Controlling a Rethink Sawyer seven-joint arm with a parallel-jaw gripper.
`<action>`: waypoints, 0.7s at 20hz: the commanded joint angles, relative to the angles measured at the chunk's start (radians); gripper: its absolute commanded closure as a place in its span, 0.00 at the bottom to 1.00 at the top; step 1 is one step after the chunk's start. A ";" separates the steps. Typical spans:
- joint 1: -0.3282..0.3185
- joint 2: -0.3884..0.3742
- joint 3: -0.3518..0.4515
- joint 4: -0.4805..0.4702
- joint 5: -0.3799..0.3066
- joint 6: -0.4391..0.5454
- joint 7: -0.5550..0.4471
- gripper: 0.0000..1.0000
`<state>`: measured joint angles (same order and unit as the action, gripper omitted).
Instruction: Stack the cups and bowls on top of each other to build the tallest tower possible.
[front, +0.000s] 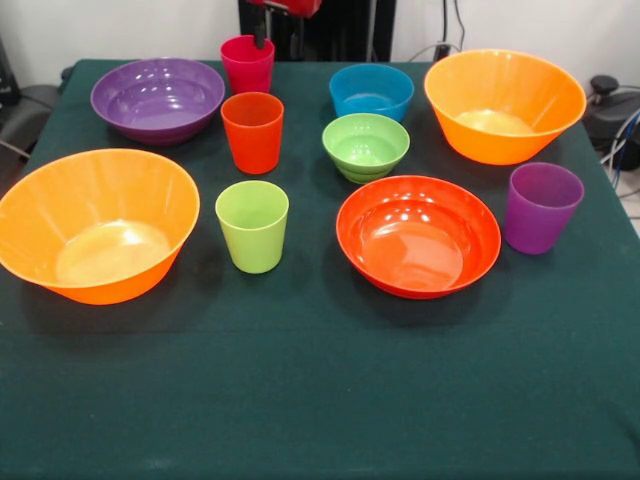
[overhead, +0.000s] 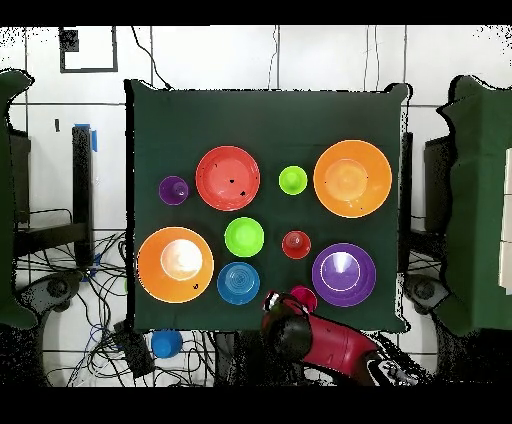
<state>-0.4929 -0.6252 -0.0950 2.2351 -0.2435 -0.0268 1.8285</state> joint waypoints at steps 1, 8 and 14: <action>0.030 0.024 0.069 -0.107 0.051 0.011 0.148 0.00; 0.026 0.097 0.071 -0.146 0.043 -0.045 0.152 0.00; 0.024 0.137 0.065 -0.170 0.031 -0.078 0.153 0.00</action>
<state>-0.4906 -0.5738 -0.0965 2.1826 -0.2435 -0.0389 1.8285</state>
